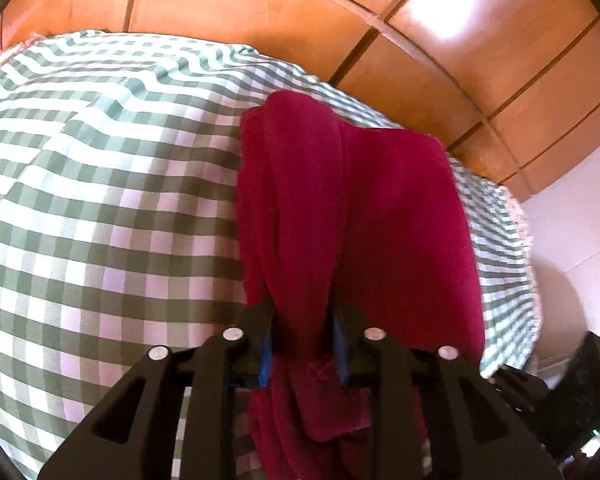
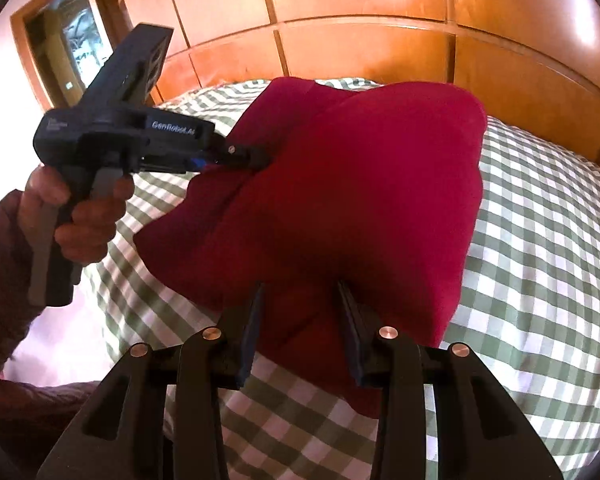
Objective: Fold small clothes
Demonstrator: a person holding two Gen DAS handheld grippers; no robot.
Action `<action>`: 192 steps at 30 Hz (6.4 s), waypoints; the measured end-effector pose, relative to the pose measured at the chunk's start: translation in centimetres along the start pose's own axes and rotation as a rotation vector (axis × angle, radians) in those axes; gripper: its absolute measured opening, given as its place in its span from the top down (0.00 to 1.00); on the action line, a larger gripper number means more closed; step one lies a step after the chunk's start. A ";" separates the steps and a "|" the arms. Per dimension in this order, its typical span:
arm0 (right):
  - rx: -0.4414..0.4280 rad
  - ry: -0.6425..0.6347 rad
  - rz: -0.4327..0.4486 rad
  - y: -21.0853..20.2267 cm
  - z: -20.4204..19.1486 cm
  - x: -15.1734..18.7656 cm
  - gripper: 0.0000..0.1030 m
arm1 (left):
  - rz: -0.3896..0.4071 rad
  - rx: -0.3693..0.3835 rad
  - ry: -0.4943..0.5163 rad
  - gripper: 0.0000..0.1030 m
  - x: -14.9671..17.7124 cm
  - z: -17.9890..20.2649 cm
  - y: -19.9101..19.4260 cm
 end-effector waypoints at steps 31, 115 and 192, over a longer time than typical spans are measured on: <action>0.184 0.155 -0.065 6.8 11.8 -7.8 0.44 | 0.190 -0.180 0.058 0.64 4.6 0.1 -2.6; -0.404 0.558 0.064 2.5 12.1 -0.8 0.22 | -0.016 0.327 -0.214 0.45 3.7 -2.6 1.3; 0.720 0.430 0.008 -14.3 21.5 12.0 0.45 | 0.168 -0.121 0.483 0.33 7.1 28.3 12.7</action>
Point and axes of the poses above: each gripper's, at about its wrist camera, not at the fingertips, and y roughly the way its jaws point, z to its right, x to its underside, the point moved 7 cm from there along y, roughly the way its jaws point, and after that the axes turned 9 degrees about -y, right-handed, at the moved point
